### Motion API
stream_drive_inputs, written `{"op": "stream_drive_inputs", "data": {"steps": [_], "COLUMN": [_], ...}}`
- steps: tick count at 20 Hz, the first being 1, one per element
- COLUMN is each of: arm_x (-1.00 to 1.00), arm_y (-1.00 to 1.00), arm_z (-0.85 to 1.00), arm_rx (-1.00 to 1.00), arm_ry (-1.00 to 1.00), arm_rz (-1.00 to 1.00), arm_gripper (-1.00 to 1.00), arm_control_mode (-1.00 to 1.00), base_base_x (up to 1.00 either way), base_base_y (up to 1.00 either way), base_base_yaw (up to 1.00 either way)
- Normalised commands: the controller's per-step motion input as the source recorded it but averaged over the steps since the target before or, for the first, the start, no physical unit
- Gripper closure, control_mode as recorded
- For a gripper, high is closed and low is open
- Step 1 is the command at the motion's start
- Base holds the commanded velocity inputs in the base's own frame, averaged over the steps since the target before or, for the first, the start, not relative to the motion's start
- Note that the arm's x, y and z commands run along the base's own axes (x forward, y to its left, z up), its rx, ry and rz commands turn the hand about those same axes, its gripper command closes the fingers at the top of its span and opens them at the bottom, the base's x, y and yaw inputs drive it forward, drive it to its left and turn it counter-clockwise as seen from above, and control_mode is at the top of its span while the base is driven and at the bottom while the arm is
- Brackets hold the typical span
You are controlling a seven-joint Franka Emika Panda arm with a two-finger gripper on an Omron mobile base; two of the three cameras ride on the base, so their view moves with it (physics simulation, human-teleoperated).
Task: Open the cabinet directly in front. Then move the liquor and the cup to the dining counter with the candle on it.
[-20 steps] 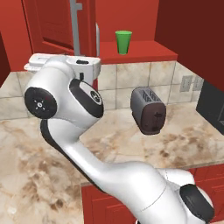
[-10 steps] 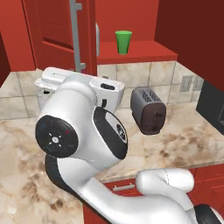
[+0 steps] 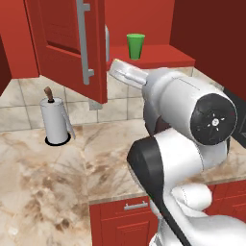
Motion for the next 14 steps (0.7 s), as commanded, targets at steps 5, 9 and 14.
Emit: {"op": "stream_drive_inputs", "data": {"steps": [5, 9, 14], "arm_x": [0.03, 0.43, 0.95], "arm_y": [-0.86, -0.45, 0.12], "arm_z": [0.00, 0.00, 0.00], "arm_rx": [0.02, 0.02, 0.00], "arm_ry": [0.00, 0.00, 0.00], "arm_rz": [0.55, 0.46, 0.29], "arm_gripper": [-1.00, -1.00, -1.00], "arm_control_mode": [-1.00, -1.00, -1.00], "base_base_x": [0.00, 0.00, 0.00], "base_base_y": [0.00, 0.00, 0.00], "base_base_yaw": [0.00, 0.00, 0.00]}}
